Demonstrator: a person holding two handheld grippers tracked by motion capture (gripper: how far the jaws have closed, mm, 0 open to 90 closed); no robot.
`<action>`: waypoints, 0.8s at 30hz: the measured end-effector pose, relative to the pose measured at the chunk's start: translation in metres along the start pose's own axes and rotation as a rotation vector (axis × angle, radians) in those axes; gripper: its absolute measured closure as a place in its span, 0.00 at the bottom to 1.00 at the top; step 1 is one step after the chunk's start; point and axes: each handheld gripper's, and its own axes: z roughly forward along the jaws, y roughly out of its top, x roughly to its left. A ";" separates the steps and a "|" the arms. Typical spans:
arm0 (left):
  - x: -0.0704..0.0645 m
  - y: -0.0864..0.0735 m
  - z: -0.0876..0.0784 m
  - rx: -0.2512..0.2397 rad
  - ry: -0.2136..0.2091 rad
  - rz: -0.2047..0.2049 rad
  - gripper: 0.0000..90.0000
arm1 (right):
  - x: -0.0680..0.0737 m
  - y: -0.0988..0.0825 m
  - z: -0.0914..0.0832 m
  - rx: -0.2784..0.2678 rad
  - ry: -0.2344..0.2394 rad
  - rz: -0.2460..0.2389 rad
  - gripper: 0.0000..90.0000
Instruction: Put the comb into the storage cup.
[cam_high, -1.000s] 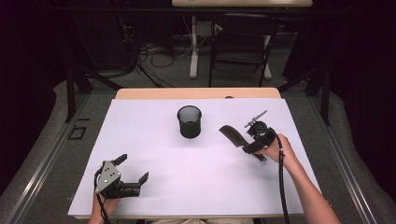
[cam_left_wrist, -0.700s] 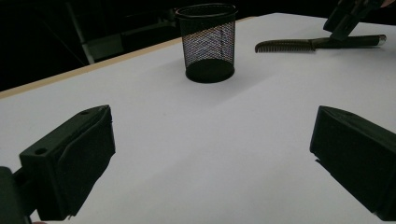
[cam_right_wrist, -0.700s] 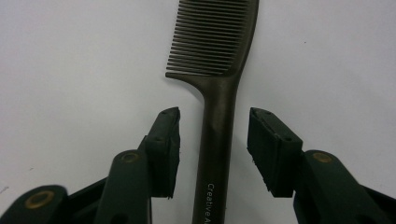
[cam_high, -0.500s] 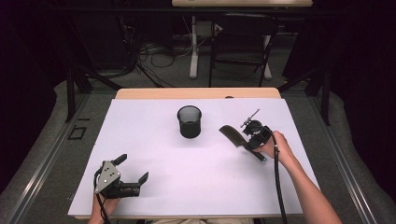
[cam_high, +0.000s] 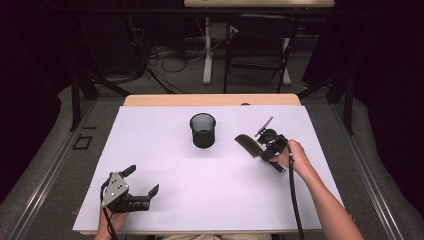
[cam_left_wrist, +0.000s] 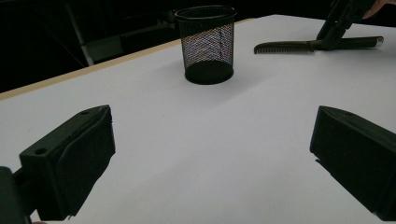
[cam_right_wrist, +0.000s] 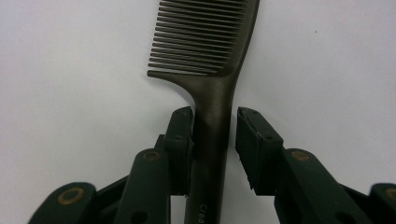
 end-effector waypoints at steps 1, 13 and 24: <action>0.000 0.000 0.000 0.000 0.000 0.000 0.00 | 0.000 0.000 0.001 -0.008 0.002 0.007 0.76; 0.000 0.000 -0.001 0.001 0.001 0.002 0.00 | -0.007 -0.004 0.001 -0.031 0.048 0.079 0.80; 0.000 0.000 0.000 0.001 0.001 0.000 0.00 | -0.009 -0.014 -0.017 -0.132 0.073 0.114 0.81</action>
